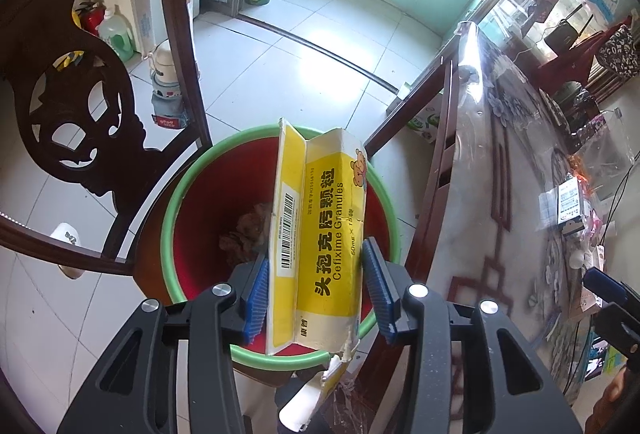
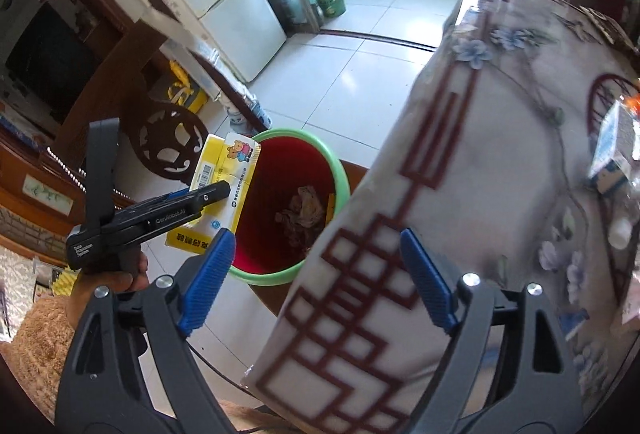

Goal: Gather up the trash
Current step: 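Open both grippers to drop the box and carton into the bin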

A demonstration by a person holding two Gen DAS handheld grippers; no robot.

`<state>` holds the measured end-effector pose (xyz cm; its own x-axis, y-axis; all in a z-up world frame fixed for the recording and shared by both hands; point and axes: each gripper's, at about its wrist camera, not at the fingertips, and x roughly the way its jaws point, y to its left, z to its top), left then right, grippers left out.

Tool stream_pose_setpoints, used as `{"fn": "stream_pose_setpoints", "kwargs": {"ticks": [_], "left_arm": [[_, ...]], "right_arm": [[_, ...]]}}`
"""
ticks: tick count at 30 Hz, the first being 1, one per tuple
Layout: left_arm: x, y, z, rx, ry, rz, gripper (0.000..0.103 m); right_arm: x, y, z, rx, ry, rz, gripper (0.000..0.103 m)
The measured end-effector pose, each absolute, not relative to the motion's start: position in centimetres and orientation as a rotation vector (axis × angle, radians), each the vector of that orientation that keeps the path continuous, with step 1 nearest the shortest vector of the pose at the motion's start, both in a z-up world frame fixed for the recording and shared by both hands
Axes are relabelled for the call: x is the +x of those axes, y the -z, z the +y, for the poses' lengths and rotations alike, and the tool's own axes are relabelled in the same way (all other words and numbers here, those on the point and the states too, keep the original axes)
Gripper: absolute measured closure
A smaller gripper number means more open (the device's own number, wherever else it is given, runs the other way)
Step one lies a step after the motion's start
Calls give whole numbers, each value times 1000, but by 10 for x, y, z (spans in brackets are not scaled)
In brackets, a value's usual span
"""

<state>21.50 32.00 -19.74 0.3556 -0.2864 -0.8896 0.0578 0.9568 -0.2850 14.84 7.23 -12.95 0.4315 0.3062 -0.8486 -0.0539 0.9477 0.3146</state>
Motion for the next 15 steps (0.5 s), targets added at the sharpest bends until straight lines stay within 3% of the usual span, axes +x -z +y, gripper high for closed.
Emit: {"fn": "stream_pose_setpoints", "kwargs": {"ticks": [2, 4, 6, 15], "left_arm": [[214, 197, 319, -226, 214, 1184, 55], [214, 197, 320, -247, 202, 1186, 42], [214, 194, 320, -261, 198, 1177, 39], [199, 168, 284, -184, 269, 1117, 39]], "right_arm": [[142, 126, 64, 264, -208, 1094, 20], [136, 122, 60, 270, -193, 1086, 20], [130, 121, 51, 283, -176, 1080, 20], [99, 123, -7, 389, -49, 1053, 18]]}}
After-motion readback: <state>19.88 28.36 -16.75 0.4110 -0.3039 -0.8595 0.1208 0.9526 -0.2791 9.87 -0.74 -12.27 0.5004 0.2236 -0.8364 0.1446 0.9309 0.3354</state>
